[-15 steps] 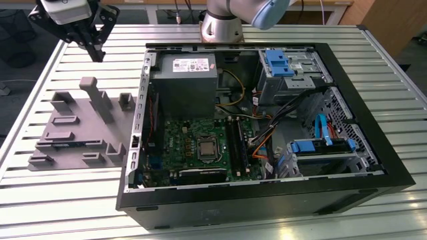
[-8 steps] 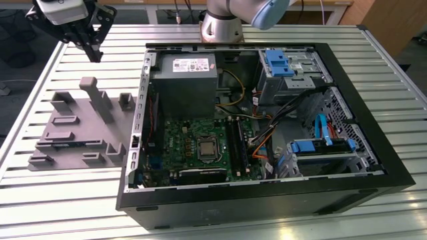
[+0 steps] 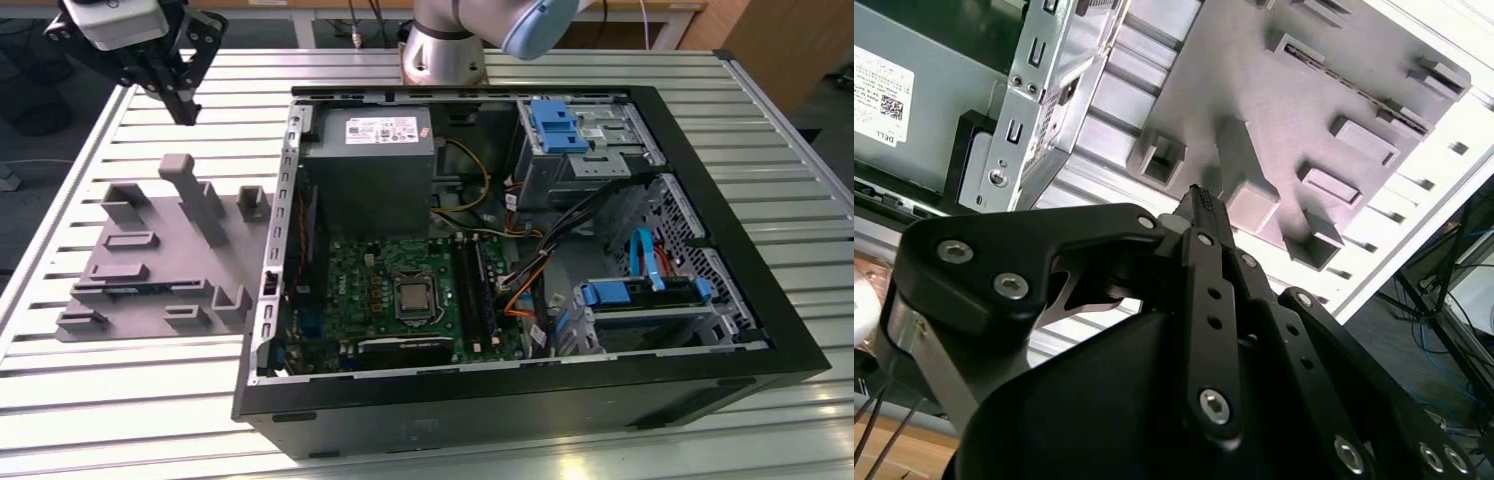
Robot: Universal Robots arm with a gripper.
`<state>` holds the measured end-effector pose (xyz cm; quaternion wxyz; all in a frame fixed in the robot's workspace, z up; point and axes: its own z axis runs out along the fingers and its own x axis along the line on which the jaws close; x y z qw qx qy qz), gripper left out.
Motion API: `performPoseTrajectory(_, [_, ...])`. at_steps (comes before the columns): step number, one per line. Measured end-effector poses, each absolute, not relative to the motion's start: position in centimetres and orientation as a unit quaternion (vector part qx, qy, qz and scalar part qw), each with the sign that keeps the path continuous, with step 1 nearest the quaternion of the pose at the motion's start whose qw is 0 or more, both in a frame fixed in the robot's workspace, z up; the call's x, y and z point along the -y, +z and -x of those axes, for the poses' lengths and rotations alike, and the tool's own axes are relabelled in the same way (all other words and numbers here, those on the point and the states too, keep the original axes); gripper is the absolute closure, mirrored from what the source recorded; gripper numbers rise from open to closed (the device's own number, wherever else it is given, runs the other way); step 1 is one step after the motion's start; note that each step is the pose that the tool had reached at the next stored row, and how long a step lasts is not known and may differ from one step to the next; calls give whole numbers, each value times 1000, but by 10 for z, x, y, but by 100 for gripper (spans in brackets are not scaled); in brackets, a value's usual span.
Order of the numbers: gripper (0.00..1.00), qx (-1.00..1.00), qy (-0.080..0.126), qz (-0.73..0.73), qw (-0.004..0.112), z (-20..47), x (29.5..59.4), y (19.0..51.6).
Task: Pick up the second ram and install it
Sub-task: 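Reach for the second ram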
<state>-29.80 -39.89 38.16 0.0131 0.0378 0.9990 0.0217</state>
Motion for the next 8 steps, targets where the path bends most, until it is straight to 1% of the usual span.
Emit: performPoseTrajectory(8, [89,-999,22,-38,13,300,399,381])
